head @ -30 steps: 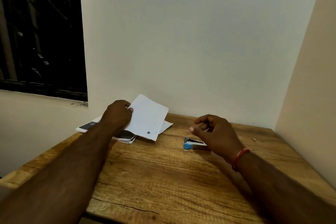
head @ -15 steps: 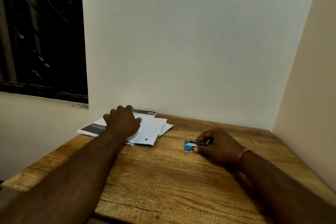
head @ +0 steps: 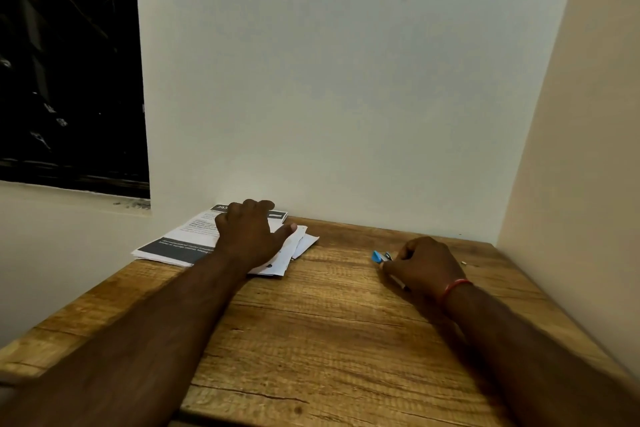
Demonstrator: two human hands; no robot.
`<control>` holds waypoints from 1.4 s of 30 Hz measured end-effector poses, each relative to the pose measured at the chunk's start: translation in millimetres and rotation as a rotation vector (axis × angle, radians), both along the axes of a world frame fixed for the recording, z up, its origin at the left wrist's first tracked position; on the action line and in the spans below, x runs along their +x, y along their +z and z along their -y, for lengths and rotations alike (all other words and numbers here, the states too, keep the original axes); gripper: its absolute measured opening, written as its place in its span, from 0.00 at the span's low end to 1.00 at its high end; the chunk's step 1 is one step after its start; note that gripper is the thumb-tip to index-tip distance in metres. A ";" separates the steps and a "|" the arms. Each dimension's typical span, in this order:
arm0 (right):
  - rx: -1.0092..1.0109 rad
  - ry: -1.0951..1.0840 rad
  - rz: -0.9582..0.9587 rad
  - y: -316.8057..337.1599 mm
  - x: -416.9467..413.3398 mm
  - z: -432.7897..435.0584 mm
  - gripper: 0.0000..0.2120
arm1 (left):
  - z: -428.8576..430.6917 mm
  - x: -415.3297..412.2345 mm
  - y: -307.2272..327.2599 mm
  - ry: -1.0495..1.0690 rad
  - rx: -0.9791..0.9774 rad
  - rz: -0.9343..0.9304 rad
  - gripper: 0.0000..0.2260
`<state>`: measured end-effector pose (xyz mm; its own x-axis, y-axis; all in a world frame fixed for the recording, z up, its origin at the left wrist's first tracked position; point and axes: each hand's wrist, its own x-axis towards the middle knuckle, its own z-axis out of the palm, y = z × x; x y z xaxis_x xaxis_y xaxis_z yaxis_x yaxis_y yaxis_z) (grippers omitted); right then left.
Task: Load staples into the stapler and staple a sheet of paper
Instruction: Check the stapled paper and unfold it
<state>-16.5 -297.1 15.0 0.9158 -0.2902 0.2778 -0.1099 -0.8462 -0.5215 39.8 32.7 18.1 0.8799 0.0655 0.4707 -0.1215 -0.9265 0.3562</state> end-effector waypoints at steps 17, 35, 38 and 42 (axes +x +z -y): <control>-0.067 0.060 -0.506 46.9 -28.7 53.5 0.32 | 6.7 -0.5 1.1 -0.030 -0.016 0.013 0.37; -0.051 0.089 -0.092 25.9 -11.8 12.3 0.55 | 2.2 -5.0 2.0 -0.054 -0.069 -0.016 0.35; -0.167 0.076 -0.142 14.0 -8.2 -1.3 0.62 | 2.3 -2.9 0.2 -0.057 -0.074 -0.017 0.35; -0.212 0.042 -0.069 0.5 -5.9 -11.3 0.48 | 0.9 1.0 -3.1 -0.055 -0.065 0.005 0.35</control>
